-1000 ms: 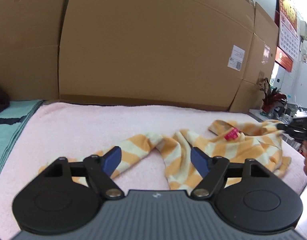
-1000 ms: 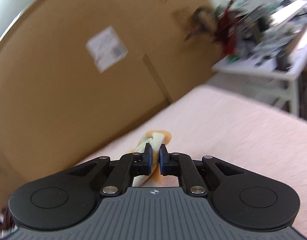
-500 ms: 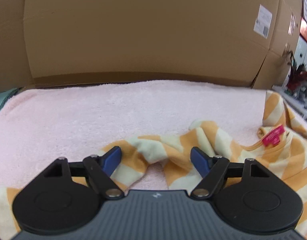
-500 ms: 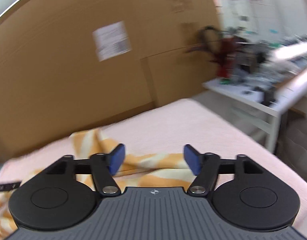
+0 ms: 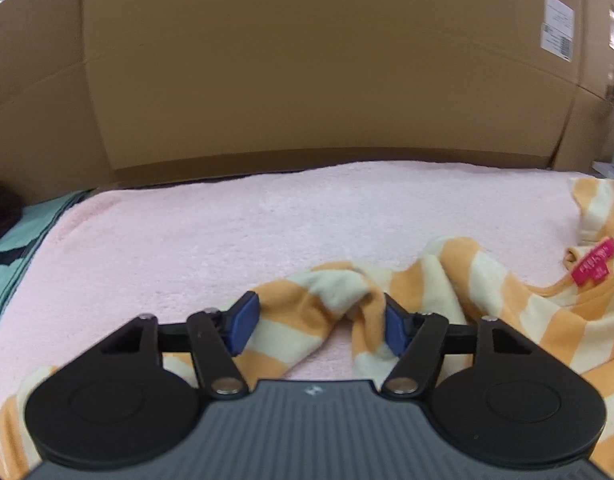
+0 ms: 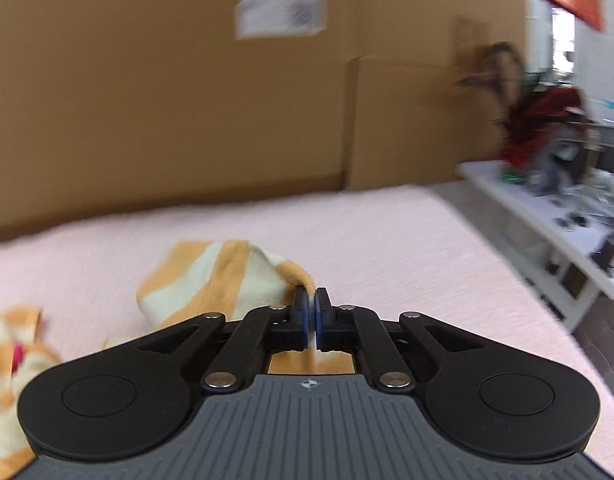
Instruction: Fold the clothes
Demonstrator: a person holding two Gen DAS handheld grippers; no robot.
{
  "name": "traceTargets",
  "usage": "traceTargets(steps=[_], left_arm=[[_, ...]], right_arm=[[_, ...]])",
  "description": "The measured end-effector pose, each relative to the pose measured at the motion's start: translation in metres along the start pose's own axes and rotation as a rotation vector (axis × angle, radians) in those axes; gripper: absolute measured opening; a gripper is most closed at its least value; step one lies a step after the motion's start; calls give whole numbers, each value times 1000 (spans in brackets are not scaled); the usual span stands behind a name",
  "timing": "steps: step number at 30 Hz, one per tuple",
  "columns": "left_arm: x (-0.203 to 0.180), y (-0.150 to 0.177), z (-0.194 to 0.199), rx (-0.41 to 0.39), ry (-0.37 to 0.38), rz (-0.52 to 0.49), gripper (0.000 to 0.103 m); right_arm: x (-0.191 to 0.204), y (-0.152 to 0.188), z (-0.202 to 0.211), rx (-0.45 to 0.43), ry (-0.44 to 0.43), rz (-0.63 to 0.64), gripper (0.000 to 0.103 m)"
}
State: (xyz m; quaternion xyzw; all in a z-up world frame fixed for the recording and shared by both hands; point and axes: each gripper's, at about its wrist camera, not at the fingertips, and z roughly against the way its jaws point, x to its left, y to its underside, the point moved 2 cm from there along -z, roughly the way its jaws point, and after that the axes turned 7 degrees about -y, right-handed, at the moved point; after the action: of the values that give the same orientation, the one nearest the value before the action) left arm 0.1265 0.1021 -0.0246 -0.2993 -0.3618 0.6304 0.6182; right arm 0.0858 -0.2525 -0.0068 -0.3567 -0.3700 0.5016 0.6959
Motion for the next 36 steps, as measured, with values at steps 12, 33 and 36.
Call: traceTargets(steps=[12, 33, 36], left_arm=[[77, 12, 17, -3, -312, 295, 70], [6, -7, 42, -147, 19, -171, 88], [-24, -12, 17, -128, 89, -275, 85]], right_arm=[[-49, 18, 51, -69, -8, -212, 52], [43, 46, 8, 86, -190, 21, 8], [23, 46, 14, 49, -133, -103, 3]])
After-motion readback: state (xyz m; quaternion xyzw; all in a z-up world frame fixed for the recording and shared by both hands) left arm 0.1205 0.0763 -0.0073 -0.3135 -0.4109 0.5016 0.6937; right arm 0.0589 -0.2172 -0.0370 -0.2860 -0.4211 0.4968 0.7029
